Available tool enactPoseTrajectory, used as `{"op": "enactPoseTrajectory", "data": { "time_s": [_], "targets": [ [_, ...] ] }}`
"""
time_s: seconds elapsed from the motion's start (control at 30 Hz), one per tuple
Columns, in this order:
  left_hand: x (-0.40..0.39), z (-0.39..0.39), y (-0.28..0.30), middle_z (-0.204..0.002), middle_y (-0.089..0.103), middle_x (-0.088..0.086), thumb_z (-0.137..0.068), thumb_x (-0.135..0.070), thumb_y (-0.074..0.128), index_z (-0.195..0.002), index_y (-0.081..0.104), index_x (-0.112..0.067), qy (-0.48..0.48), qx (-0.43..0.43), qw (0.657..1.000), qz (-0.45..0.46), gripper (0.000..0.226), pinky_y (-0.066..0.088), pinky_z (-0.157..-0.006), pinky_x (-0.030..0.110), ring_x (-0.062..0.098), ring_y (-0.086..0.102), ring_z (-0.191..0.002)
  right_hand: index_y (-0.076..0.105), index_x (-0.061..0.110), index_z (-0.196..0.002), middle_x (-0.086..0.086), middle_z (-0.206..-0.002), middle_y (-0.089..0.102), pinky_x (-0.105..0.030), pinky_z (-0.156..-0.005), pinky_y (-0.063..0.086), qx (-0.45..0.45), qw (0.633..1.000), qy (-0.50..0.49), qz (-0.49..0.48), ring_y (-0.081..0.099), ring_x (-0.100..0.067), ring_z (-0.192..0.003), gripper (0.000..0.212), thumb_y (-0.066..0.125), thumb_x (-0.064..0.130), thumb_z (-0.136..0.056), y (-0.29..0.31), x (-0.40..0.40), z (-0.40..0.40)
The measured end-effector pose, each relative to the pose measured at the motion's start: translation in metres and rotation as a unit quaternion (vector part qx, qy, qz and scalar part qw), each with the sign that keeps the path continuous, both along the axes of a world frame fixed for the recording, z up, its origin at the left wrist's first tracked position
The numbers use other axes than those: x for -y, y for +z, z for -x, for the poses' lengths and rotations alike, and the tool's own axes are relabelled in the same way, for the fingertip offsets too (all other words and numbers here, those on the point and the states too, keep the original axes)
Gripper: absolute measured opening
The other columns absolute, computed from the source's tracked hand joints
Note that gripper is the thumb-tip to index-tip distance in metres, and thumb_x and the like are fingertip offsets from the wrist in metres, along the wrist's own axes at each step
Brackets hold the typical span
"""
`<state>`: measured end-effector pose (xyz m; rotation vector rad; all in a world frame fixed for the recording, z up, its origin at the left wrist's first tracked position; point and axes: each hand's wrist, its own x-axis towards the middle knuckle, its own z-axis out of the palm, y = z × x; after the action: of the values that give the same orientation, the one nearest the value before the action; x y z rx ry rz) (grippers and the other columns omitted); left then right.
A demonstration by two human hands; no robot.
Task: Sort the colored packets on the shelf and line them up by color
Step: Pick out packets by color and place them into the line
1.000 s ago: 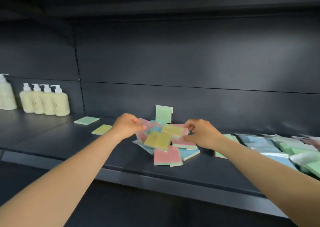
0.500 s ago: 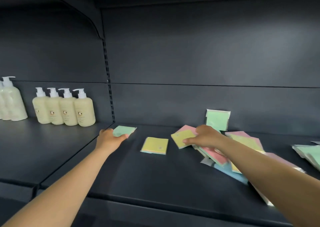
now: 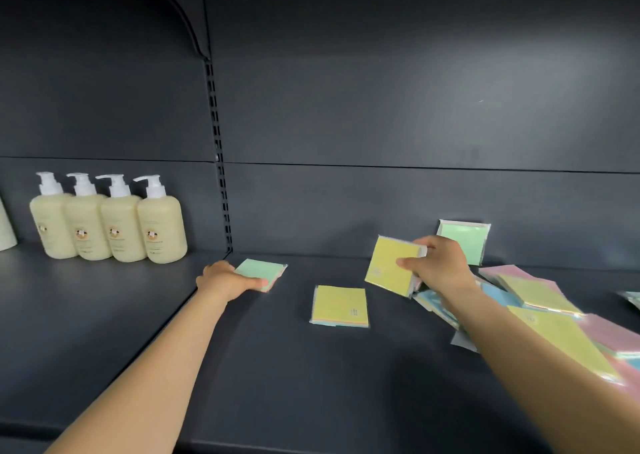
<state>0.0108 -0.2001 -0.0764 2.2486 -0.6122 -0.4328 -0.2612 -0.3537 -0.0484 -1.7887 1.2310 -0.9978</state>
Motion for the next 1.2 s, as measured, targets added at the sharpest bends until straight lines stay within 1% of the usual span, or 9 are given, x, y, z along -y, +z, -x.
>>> {"op": "enactPoseTrajectory", "data": {
  "time_s": [0.1,0.23,0.4,0.53,0.67,0.77,0.87,1.1,1.2],
  "targets": [
    [0.002,-0.007,0.0,-0.13,0.051,0.011,-0.041,-0.047,0.086,-0.121,0.052,-0.006,-0.014,-0.028,0.999,-0.018,0.096,0.04,-0.102,0.039,0.028,0.046,-0.122,0.065,0.009,-0.086,-0.011,-0.091,0.071,-0.043,-0.085,0.055,0.141,0.988,0.031,-0.058,0.068,-0.028,-0.085,0.019,0.077,0.003,-0.073,0.003,-0.017,-0.008],
    [0.006,-0.013,0.001,-0.136,0.045,0.01,-0.055,-0.043,0.087,-0.129,0.043,-0.007,-0.022,-0.034,0.998,-0.046,0.093,0.039,-0.1,0.036,0.028,0.04,-0.128,0.068,0.003,-0.09,-0.013,-0.094,0.073,-0.032,-0.081,0.056,0.169,0.965,0.131,-0.149,0.069,-0.024,-0.085,0.015,0.073,-0.002,-0.077,-0.005,-0.037,-0.019],
    [0.015,-0.017,0.009,-0.135,0.045,0.01,-0.069,-0.032,0.082,-0.132,0.04,-0.005,-0.053,-0.019,0.995,-0.08,0.081,0.036,-0.088,0.031,0.026,0.043,-0.124,0.069,0.001,-0.091,-0.01,-0.09,0.074,-0.022,-0.072,0.057,0.049,0.966,0.188,-0.173,0.07,-0.018,-0.08,0.014,0.073,0.003,-0.078,-0.019,-0.04,-0.024],
    [0.016,-0.024,0.011,-0.129,0.05,0.009,-0.064,-0.034,0.085,-0.128,0.044,-0.006,-0.066,-0.011,0.993,-0.095,0.08,0.041,-0.095,0.033,0.025,0.048,-0.118,0.07,0.009,-0.076,-0.004,-0.074,0.068,-0.024,-0.066,0.049,-0.087,0.979,0.162,-0.089,0.057,-0.012,-0.061,0.018,0.082,0.022,-0.071,-0.025,-0.04,-0.028],
    [0.016,-0.029,0.009,-0.122,0.052,0.007,-0.061,-0.033,0.087,-0.121,0.047,-0.007,-0.071,-0.031,0.993,-0.09,0.076,0.043,-0.094,0.034,0.024,0.049,-0.114,0.065,0.018,-0.071,0.002,-0.074,0.066,-0.025,-0.071,0.049,-0.126,0.978,0.161,-0.046,0.055,-0.006,-0.062,0.02,0.082,0.027,-0.07,-0.023,-0.04,-0.029],
    [0.014,-0.028,0.007,-0.112,0.06,0.008,-0.059,-0.024,0.088,-0.108,0.056,-0.004,-0.068,-0.06,0.995,-0.043,0.062,0.043,-0.084,0.034,0.025,0.055,-0.105,0.065,0.017,-0.081,0.0,-0.082,0.067,-0.026,-0.075,0.049,-0.137,0.976,0.163,-0.042,0.058,-0.009,-0.07,0.025,0.082,0.03,-0.069,-0.024,-0.038,-0.028],
    [0.014,-0.028,0.006,-0.104,0.067,0.011,-0.068,-0.001,0.079,-0.089,0.064,-0.007,-0.071,-0.091,0.992,0.057,0.027,0.043,-0.079,0.029,0.023,0.059,-0.093,0.063,0.017,-0.097,0.004,-0.087,0.065,-0.019,-0.07,0.045,-0.15,0.976,0.153,-0.035,0.06,-0.01,-0.08,0.039,0.082,0.035,-0.068,-0.025,-0.035,-0.026],
    [0.013,-0.011,0.02,-0.099,0.068,0.01,-0.075,0.012,0.069,-0.089,0.063,-0.011,-0.087,-0.149,0.949,0.264,0.027,0.051,-0.081,0.031,0.017,0.065,-0.085,0.059,0.02,-0.107,0.008,-0.081,0.056,-0.017,-0.066,0.041,-0.162,0.978,0.127,0.038,0.056,-0.008,-0.079,0.042,0.077,0.037,-0.074,-0.023,-0.037,-0.024],
    [0.013,0.015,0.03,-0.099,0.071,0.008,-0.079,0.007,0.067,-0.098,0.064,-0.011,-0.146,-0.169,0.921,0.32,0.027,0.052,-0.078,0.026,0.016,0.069,-0.089,0.059,0.017,-0.108,0.007,-0.082,0.056,-0.02,-0.073,0.042,-0.088,0.989,0.095,0.067,0.056,-0.009,-0.08,0.038,0.073,0.036,-0.078,-0.016,-0.04,-0.025]
  ]
}}
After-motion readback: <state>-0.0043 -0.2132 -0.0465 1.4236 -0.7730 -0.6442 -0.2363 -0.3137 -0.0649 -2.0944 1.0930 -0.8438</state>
